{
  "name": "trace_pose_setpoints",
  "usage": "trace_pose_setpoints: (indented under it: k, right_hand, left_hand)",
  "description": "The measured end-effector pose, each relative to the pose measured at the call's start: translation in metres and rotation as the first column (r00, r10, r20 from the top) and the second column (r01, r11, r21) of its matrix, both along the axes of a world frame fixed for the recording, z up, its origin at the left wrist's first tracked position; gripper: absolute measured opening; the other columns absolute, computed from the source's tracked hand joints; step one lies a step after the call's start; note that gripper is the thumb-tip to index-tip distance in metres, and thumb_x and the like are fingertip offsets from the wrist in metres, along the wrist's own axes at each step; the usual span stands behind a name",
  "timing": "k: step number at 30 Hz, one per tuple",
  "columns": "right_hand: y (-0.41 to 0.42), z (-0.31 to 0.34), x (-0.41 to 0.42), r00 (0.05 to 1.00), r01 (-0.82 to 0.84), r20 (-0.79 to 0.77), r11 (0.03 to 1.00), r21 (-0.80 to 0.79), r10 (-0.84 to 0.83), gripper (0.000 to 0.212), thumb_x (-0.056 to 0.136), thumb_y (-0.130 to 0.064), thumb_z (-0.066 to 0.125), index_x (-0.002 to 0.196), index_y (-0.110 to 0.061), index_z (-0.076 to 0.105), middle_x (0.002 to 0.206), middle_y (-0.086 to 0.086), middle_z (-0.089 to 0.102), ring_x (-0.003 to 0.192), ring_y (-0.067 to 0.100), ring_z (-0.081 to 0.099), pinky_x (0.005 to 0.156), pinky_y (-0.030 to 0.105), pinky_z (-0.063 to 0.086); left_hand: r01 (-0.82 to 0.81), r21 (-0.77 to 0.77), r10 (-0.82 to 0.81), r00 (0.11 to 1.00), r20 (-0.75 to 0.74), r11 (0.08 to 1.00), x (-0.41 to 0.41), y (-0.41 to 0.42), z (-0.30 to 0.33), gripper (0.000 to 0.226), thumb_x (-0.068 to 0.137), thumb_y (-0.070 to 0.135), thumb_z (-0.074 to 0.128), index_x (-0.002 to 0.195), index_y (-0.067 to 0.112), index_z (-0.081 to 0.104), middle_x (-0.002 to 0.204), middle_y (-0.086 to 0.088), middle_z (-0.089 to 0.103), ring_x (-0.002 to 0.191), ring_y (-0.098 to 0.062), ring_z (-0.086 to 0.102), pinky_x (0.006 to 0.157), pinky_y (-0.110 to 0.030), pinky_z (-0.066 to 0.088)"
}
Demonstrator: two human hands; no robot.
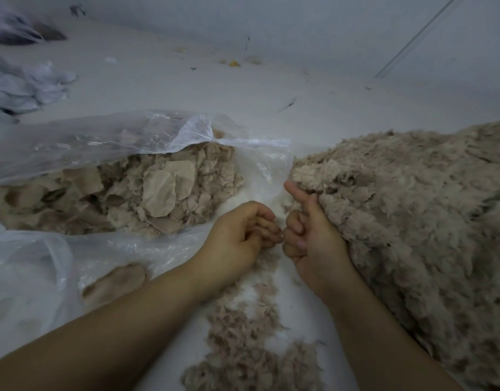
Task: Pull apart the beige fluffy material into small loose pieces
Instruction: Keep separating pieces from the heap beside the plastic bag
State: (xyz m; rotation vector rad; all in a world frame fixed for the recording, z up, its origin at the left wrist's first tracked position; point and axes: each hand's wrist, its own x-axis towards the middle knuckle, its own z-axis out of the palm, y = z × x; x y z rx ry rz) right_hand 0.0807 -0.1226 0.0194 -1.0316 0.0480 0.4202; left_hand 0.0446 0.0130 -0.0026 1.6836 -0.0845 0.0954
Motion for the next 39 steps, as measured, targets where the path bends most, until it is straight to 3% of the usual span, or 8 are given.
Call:
trace_pose_setpoints:
  k: [11, 19, 23, 26, 28, 30, 33, 39]
  right_hand:
    - [-0.003, 0.0, 0.001, 0.996, 0.086, -0.026, 0.996, 0.025, -0.085, 0.041, 0.105, -0.04, 0.029, 0.115, -0.02, 0.064, 0.053, -0.007, 0.034, 0.038, 0.003, 0.02, 0.037, 0.016, 0.015]
    - [-0.002, -0.006, 0.001, 0.997, 0.079, -0.001, 0.997, 0.007, -0.079, 0.041, 0.105, -0.041, 0.03, 0.115, -0.019, 0.064, 0.057, -0.005, 0.032, 0.041, 0.005, 0.024, 0.036, 0.018, 0.022]
    - [0.002, -0.006, 0.003, 0.993, 0.115, -0.025, 0.993, -0.012, -0.115, 0.041, 0.104, -0.045, 0.034, 0.099, -0.022, 0.068, 0.065, -0.002, 0.035, 0.043, 0.004, 0.025, 0.039, 0.018, 0.019]
    - [0.002, -0.005, 0.004, 0.992, 0.126, -0.037, 0.991, 0.037, -0.125, 0.039, 0.103, -0.045, 0.039, 0.08, -0.025, 0.064, 0.061, -0.002, 0.031, 0.043, 0.005, 0.021, 0.037, 0.019, 0.018]
    - [0.001, -0.004, 0.004, 0.99, 0.13, -0.056, 0.988, 0.079, -0.126, 0.038, 0.102, -0.044, 0.04, 0.084, -0.023, 0.065, 0.063, -0.002, 0.038, 0.041, 0.005, 0.025, 0.036, 0.019, 0.021]
    - [-0.001, -0.005, 0.005, 0.989, 0.131, -0.075, 0.986, 0.103, -0.124, 0.043, 0.101, -0.044, 0.042, 0.077, -0.023, 0.071, 0.062, -0.002, 0.048, 0.038, 0.004, 0.032, 0.035, 0.017, 0.025]
    - [-0.002, -0.006, 0.005, 0.992, 0.107, -0.074, 0.992, 0.074, -0.102, 0.051, 0.096, -0.05, 0.046, 0.056, -0.021, 0.059, 0.046, -0.007, 0.038, 0.033, 0.003, 0.03, 0.031, 0.017, 0.025]
    - [-0.003, -0.007, 0.004, 0.998, 0.057, -0.023, 0.997, 0.06, -0.055, 0.038, 0.101, -0.047, 0.039, 0.102, -0.024, 0.069, 0.041, -0.009, 0.045, 0.032, 0.002, 0.024, 0.031, 0.014, 0.025]
  left_hand:
    - [0.198, -0.08, -0.205, 0.974, -0.096, 0.977, -0.062, -0.001, 0.002, 0.039, 0.089, -0.023, 0.034, 0.101, 0.003, 0.062, 0.092, -0.018, 0.071, 0.086, -0.031, 0.072, 0.077, -0.035, 0.059]
    - [-0.203, 0.413, 0.128, 0.971, 0.202, 0.888, 0.009, -0.018, 0.046, 0.028, 0.088, 0.021, 0.069, 0.115, 0.02, 0.058, 0.095, 0.003, 0.059, 0.06, -0.009, 0.053, 0.058, -0.024, 0.045]
    - [-0.229, 0.508, 0.124, 0.965, 0.231, 0.831, 0.042, -0.043, 0.061, 0.054, 0.084, 0.038, 0.072, 0.132, 0.02, 0.054, 0.116, 0.003, 0.056, 0.095, -0.009, 0.052, 0.08, -0.017, 0.038]
    - [-0.218, 0.489, 0.085, 0.956, 0.28, 0.845, 0.053, -0.054, 0.068, 0.006, 0.089, 0.016, 0.065, 0.088, 0.021, 0.068, 0.088, 0.005, 0.064, 0.081, -0.005, 0.056, 0.074, -0.018, 0.044]
    - [-0.254, 0.456, 0.101, 0.937, 0.334, 0.853, 0.054, -0.054, 0.061, 0.042, 0.088, 0.005, 0.059, 0.056, 0.03, 0.047, 0.059, 0.011, 0.049, 0.057, 0.001, 0.048, 0.053, -0.013, 0.037]
    - [-0.272, 0.469, 0.116, 0.935, 0.335, 0.84, 0.05, -0.049, 0.051, 0.048, 0.086, 0.004, 0.057, 0.051, 0.028, 0.035, 0.051, 0.009, 0.04, 0.05, -0.002, 0.043, 0.047, -0.013, 0.027]
    - [-0.29, 0.519, 0.089, 0.922, 0.378, 0.804, 0.037, -0.036, 0.036, 0.031, 0.085, 0.003, 0.058, 0.057, 0.017, 0.054, 0.054, 0.008, 0.048, 0.055, -0.006, 0.047, 0.051, -0.011, 0.027]
    - [-0.242, 0.566, -0.022, 0.908, 0.419, 0.788, 0.008, -0.011, 0.016, 0.022, 0.078, -0.011, 0.061, 0.059, 0.0, 0.057, 0.051, 0.003, 0.047, 0.053, -0.007, 0.046, 0.052, -0.015, 0.034]
